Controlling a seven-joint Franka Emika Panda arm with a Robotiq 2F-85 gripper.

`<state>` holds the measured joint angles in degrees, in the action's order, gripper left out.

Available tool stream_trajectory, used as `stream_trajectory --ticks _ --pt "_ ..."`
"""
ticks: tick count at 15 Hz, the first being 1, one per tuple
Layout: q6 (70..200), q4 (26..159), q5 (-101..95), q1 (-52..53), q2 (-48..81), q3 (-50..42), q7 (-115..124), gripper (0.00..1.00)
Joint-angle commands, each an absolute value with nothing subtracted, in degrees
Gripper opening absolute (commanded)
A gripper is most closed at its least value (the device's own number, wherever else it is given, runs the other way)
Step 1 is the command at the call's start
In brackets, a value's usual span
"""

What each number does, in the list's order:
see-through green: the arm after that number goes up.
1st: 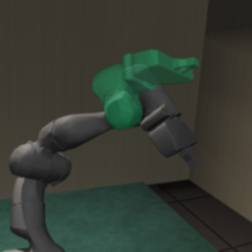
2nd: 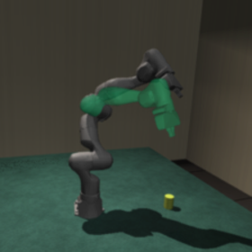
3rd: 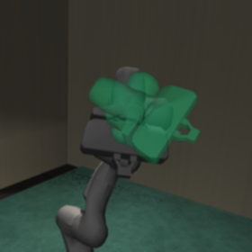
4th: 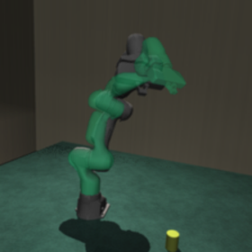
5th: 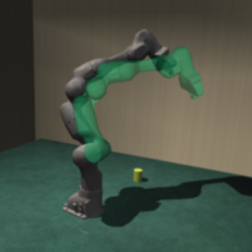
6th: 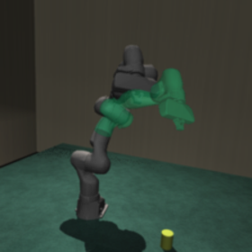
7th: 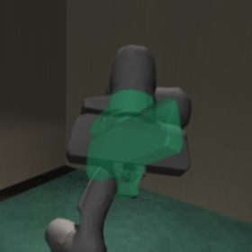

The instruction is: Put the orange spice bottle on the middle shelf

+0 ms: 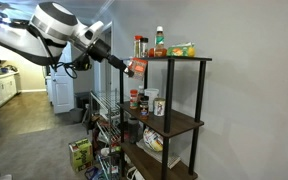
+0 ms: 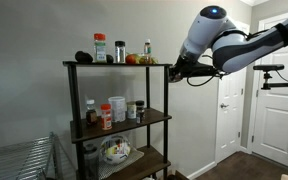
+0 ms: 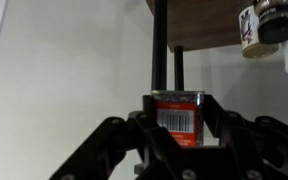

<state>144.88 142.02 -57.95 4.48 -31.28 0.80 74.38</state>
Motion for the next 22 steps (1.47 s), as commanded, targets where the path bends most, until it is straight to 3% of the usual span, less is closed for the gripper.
stream_trajectory --ticks 1,8,22 --pt "145.75 144.09 -49.93 5.01 -30.31 1.31 65.25 0.27" --pt "151.33 144.10 -42.86 2.59 -21.51 5.45 59.20 0.27" --pt "156.02 130.92 -70.35 -4.23 -1.16 5.32 81.53 0.27"
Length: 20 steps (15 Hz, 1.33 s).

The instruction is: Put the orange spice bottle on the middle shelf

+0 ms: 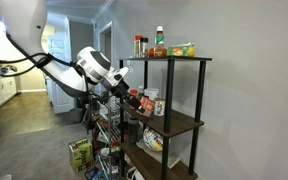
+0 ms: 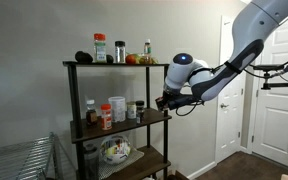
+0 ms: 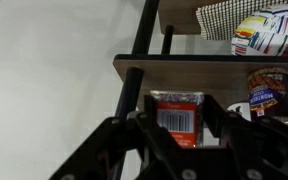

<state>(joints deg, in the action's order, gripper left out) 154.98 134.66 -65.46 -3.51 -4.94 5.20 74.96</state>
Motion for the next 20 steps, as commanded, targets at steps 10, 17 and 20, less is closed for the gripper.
stream_trajectory --ticks 10,17,20 --pt "156.14 125.42 -79.57 -3.16 7.14 4.87 98.74 0.27" --pt "154.58 122.59 -85.40 -1.79 9.75 5.05 105.79 0.27" --pt "153.86 120.54 -86.49 -1.60 11.93 4.90 106.31 0.27"
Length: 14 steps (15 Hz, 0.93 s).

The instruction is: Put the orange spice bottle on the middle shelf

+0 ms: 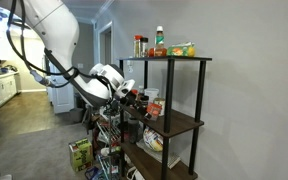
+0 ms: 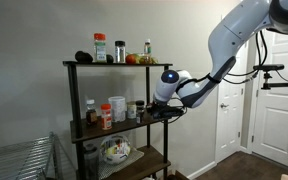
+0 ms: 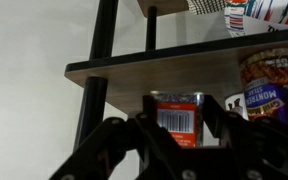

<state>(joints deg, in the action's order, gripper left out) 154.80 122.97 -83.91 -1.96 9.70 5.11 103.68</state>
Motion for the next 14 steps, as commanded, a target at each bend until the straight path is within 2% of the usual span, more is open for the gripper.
stream_trajectory --ticks 1,10,11,12,14 --pt "153.75 119.88 -86.21 -1.70 12.77 4.82 106.02 0.27" --pt "151.93 115.58 -84.58 -1.84 18.06 3.80 105.07 0.27" --pt "151.94 115.38 -84.21 -1.89 18.23 3.78 104.96 0.33" --pt "152.02 115.28 -84.04 -1.93 18.29 3.76 104.97 0.77" --pt "152.10 115.15 -83.83 -1.95 18.39 3.67 104.96 0.81"
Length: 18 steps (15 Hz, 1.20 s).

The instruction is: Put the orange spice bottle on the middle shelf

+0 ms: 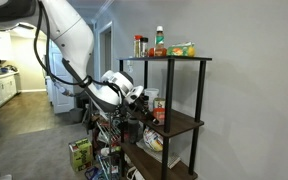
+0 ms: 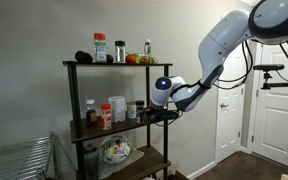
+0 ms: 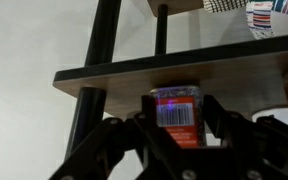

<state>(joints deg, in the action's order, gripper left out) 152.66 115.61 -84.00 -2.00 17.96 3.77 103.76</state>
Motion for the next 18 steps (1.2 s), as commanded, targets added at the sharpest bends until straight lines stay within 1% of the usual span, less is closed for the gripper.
stream_trajectory --ticks 1,3,9,18 --pt "152.30 115.37 -83.52 -2.08 18.30 3.62 104.82 0.88" --pt "154.10 116.45 -81.97 -2.61 17.48 3.83 103.95 0.99" --pt "158.94 124.73 -74.48 -3.37 11.93 4.89 100.34 1.00" --pt "160.83 137.51 -61.14 -3.09 1.53 5.28 91.36 1.00"
